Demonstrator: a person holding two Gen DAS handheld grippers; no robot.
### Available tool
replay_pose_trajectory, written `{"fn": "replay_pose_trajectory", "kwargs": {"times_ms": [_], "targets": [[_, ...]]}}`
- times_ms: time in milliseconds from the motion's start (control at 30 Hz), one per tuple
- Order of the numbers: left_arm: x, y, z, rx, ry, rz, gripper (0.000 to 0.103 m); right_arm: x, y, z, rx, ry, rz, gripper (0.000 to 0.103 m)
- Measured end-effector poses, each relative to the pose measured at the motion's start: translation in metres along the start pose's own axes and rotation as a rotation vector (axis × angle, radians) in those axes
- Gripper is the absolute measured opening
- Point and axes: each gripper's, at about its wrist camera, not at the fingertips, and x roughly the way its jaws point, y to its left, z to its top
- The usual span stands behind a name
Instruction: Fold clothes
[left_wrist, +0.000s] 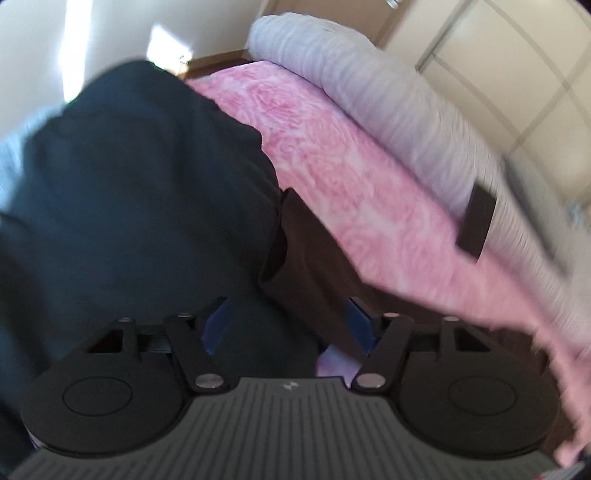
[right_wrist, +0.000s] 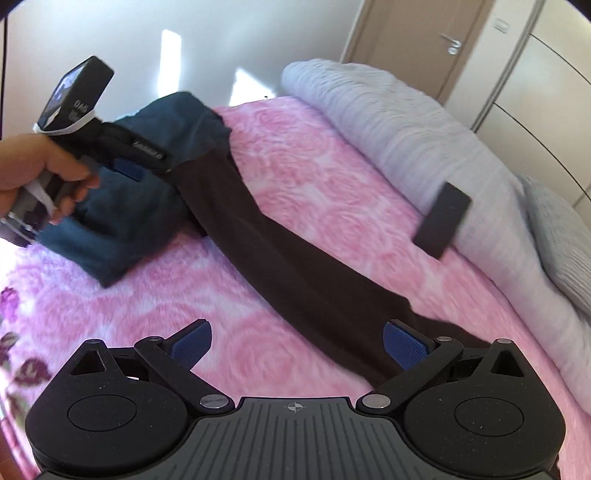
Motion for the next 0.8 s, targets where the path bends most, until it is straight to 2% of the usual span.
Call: {"fn": "replay_pose_trajectory", "kwargs": {"times_ms": [167, 233, 300, 333, 400, 533, 633, 800], "targets": [[0.014, 0.020, 0.001, -0.131, -0.026, -0.065, 0.057, 0.041, 0.000, 0.015, 0.009, 0.021, -0.006, 0.103], [0.013, 0.026, -0.001, -0.176, -0.048, -0.082, 0.047, 0.055, -0.004, 0.018, 0.017, 0.018, -0.015, 0.103], [0.014, 0.030, -0.003, -0.193, -0.052, -0.098, 0.011, 0.068, -0.009, 0.019, 0.026, 0.020, -0.026, 0.103], [0.014, 0.031, -0.003, -0.192, -0.046, -0.105, 0.005, 0.074, -0.011, 0.020, 0.030, 0.022, -0.031, 0.103], [0.014, 0.028, -0.003, -0.163, -0.051, -0.129, 0.005, 0.084, -0.016, 0.017, 0.039, 0.036, -0.035, 0.103], [0.005, 0.008, 0.000, -0.084, -0.081, -0.102, 0.004, 0.081, -0.029, 0.003, 0.078, 0.049, -0.055, 0.103], [-0.010, -0.033, 0.005, 0.026, -0.098, -0.104, 0.004, 0.070, -0.042, -0.010, 0.116, 0.053, -0.075, 0.103], [-0.028, -0.145, 0.009, 0.207, -0.131, -0.164, 0.004, 0.038, -0.084, -0.057, 0.240, 0.091, -0.127, 0.103]]}}
